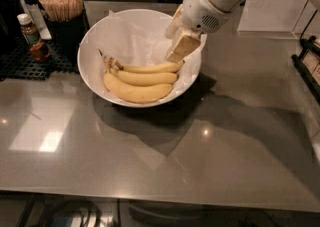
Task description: Pick banana from white bowl
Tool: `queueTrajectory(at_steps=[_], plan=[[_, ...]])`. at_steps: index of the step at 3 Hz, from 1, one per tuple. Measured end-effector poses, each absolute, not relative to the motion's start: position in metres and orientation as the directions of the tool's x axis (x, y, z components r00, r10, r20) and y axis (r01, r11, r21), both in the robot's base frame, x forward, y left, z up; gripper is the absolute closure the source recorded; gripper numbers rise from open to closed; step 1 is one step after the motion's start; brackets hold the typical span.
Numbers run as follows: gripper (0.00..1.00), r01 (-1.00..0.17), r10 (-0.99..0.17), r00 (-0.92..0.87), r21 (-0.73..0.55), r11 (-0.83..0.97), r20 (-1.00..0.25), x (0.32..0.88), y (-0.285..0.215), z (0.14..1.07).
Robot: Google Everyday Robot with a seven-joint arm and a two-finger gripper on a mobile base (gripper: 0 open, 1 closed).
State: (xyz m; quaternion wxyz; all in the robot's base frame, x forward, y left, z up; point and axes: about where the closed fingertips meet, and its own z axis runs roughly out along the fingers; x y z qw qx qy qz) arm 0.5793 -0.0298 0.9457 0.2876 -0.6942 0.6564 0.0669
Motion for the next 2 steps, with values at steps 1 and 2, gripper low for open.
queueTrajectory(at_steps=[1, 2], plan=[[0.46, -0.950, -0.873, 0.129, -0.311, 0.027, -0.470, 0.5792, -0.0297, 0.9456], [0.48, -0.955, -0.869, 0.147, -0.295, -0.001, -0.473, 0.5826, -0.0197, 0.9393]])
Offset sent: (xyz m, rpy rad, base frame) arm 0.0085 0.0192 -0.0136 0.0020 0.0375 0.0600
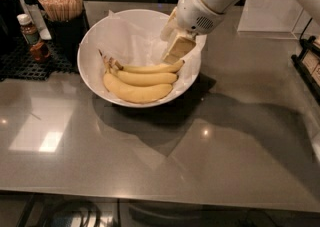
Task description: Pick banana from white bowl
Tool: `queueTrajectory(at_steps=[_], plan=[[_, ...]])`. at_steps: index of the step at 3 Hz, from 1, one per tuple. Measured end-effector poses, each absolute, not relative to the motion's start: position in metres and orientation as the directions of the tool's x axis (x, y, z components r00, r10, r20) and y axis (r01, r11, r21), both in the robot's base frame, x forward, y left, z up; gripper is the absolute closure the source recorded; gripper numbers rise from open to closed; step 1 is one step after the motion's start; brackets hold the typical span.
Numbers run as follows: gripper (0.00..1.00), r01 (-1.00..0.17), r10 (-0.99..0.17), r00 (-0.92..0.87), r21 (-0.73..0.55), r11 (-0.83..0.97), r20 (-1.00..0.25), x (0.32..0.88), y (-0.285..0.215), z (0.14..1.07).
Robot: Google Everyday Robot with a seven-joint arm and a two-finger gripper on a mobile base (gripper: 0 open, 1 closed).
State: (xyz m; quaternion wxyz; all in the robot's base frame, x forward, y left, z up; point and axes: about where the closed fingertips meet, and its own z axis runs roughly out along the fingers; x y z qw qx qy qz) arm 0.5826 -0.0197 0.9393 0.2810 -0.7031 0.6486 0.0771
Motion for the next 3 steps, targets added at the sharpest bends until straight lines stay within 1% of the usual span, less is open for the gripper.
queueTrajectory(at_steps=[2, 3], plan=[[0.48, -0.969, -0.859, 0.135, -0.248, -0.009, -0.494, 0.594, -0.011, 0.916], [0.48, -0.974, -0.864, 0.092, -0.223, 0.024, -0.495, 0.597, -0.020, 0.903]])
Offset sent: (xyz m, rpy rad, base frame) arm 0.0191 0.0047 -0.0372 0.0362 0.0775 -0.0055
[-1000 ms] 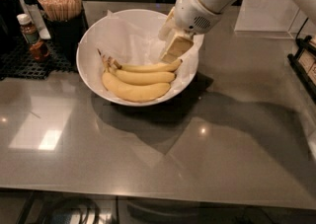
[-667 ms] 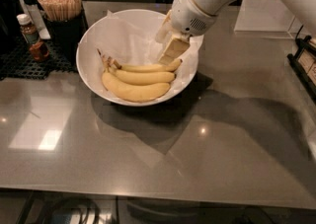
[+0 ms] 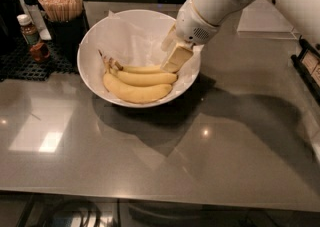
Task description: Pick banana from white bowl
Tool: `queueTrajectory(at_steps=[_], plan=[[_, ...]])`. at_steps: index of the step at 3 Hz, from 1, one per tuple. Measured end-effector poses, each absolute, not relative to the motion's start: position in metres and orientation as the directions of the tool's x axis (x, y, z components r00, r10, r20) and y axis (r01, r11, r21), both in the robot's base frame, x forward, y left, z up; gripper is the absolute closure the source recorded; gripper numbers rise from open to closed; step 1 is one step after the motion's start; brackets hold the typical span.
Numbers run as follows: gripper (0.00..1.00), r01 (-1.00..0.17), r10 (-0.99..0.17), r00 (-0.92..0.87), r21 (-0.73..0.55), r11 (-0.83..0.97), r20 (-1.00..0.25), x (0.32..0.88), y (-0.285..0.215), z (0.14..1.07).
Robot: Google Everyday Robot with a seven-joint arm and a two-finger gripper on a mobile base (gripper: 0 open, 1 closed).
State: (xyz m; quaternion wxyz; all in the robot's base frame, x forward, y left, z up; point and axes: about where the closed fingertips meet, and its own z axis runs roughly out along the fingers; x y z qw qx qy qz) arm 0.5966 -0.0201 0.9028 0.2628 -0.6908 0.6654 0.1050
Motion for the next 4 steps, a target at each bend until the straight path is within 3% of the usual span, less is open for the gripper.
queueTrajectory(at_steps=[2, 4], plan=[[0.50, -0.980, -0.900, -0.013, -0.174, 0.098, -0.436, 0.613, -0.046, 0.884], [0.50, -0.980, -0.895, 0.001, -0.180, 0.089, -0.446, 0.622, -0.036, 0.891]])
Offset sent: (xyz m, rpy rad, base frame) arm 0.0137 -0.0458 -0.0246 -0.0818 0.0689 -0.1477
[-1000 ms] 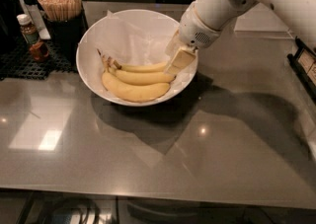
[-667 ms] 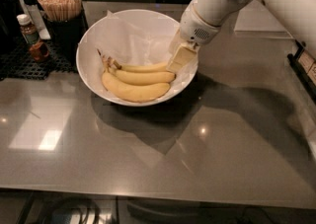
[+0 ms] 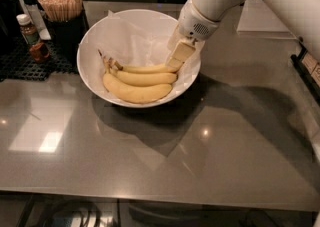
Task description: Pick banana from white bowl
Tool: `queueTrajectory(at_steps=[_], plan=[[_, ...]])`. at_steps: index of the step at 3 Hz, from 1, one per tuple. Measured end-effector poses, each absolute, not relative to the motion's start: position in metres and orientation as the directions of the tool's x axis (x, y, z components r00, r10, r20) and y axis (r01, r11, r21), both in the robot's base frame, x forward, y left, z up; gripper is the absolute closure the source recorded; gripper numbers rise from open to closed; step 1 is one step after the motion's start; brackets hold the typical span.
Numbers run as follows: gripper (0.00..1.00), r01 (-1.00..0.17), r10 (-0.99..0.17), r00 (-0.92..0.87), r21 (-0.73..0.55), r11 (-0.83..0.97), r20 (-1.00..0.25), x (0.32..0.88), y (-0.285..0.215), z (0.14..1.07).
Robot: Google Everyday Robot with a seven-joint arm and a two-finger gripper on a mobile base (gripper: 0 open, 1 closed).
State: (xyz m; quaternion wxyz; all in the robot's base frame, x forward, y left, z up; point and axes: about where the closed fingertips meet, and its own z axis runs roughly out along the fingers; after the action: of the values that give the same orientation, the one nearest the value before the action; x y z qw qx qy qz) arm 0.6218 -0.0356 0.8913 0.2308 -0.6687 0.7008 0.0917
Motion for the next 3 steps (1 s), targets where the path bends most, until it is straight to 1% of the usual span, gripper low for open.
queueTrajectory(at_steps=[1, 2, 3], plan=[[0.50, -0.983, -0.866, -0.024, -0.145, 0.111, -0.499, 0.6039, -0.0314, 0.8730], [0.51, -0.983, -0.866, -0.025, -0.144, 0.111, -0.499, 0.6036, -0.0315, 0.8723], [0.57, -0.983, -0.866, -0.025, -0.144, 0.111, -0.499, 0.6036, -0.0314, 0.8722]])
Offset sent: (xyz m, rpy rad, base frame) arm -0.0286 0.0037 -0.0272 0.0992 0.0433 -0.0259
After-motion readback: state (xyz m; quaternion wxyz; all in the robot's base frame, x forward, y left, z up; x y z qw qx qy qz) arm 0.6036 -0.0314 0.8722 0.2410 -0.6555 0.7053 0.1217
